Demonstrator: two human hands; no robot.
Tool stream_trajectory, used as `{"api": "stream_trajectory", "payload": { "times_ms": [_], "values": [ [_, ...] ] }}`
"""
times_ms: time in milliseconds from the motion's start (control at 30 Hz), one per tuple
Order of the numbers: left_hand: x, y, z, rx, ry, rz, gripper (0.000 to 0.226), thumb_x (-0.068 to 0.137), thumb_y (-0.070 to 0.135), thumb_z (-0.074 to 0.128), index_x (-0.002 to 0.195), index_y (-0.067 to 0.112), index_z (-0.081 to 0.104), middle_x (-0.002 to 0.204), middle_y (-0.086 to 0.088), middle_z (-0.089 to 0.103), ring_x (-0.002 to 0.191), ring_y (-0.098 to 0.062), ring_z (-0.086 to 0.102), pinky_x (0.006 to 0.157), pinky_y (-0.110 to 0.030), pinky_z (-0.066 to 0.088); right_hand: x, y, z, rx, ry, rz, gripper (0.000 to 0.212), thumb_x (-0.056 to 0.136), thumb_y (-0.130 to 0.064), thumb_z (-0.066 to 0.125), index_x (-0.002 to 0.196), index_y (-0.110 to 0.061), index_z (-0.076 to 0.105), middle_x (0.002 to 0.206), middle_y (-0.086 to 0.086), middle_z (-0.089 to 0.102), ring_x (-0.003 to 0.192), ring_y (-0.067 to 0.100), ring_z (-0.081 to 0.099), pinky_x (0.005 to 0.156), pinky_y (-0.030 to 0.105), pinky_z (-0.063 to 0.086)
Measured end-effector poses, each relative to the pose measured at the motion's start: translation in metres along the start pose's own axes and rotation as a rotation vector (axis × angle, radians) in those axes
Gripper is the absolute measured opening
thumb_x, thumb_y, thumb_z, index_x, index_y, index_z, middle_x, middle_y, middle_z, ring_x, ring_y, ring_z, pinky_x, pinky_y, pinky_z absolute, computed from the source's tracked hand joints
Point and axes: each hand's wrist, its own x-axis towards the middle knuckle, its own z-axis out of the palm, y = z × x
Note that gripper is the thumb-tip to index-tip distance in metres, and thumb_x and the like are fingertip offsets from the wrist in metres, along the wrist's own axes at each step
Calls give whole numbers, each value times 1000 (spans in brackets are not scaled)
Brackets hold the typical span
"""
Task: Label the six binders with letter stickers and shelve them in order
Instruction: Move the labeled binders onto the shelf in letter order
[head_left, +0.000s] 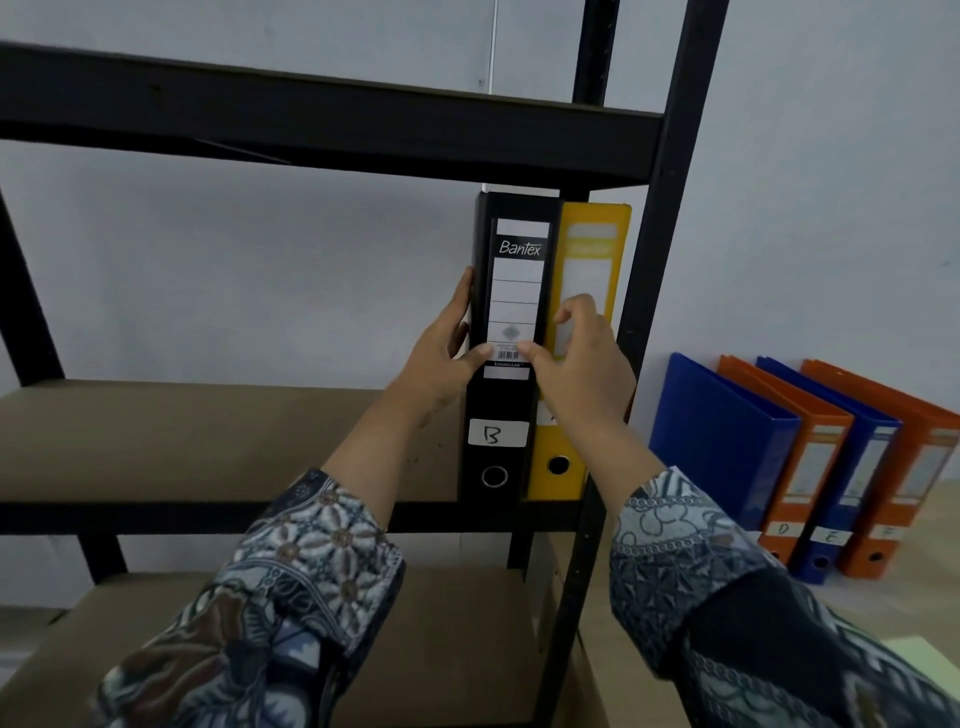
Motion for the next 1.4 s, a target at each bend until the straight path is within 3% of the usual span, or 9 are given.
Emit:
{"api": "stream_trajectory", "payload": {
  "times_ms": [267,433,600,733,833,967,1167,1267,1400],
  "values": [
    [9,-5,2,78,64,-16,77,92,3,55,153,22,11,156,1,26,143,-13,24,116,-40,28,-1,4,7,-8,33,53,39,83,-49,62,101,-21,41,88,-6,49,69,11,49,49,20,30],
    [4,-4,7,22,145,-159,79,91,11,60,151,28,12,155,-5,28,140,-22,32,114,-40,31,-17,17,8,66,23,70,29,87,-42,58,101,-20,44,97,-7,54,74,11,54,54,24,39],
    [-6,-3,16,10,163,-196,81,90,12,63,152,27,13,155,-2,27,141,-22,28,112,-41,30,-31,34,5,92,-13,143,22,90,-36,54,103,-22,45,86,-4,53,65,8,48,55,25,38],
    [-31,-5,32,116,452,-5,67,85,4,62,143,16,33,145,0,40,134,-14,36,114,-39,32,-43,45,0,65,-27,180,19,91,-34,54,103,-21,46,79,-6,52,61,6,48,51,21,34],
    [-51,-6,52,331,601,267,47,78,1,60,124,8,51,120,-4,55,113,-17,50,99,-36,44,-55,58,-5,52,-63,211,15,92,-32,54,101,-22,47,81,-3,55,64,7,51,52,22,38],
    [-70,2,96,371,360,417,35,78,6,56,111,16,55,107,-3,58,104,-14,53,88,-30,48,-71,82,-18,12,-148,242,13,92,-32,53,101,-23,49,90,-3,54,70,6,50,53,19,33],
    [-77,5,175,369,-74,298,39,79,2,58,113,20,54,110,6,54,95,1,47,76,-15,46,-87,148,-39,-140,-271,357,14,88,-31,53,101,-26,51,103,-2,53,91,16,53,70,31,46],
    [-74,-4,213,352,-221,166,48,83,6,57,125,26,48,121,9,50,101,4,45,81,-13,43,-89,190,-49,-211,-320,425,18,88,-32,53,104,-23,53,108,3,52,100,24,52,73,36,45],
    [-58,-21,261,313,-380,-4,58,84,8,57,135,30,40,130,8,46,116,-5,47,95,-27,46,-82,254,-60,-178,-336,520,18,88,-31,54,104,-23,54,111,5,54,99,26,55,75,37,46]
  ]
}}
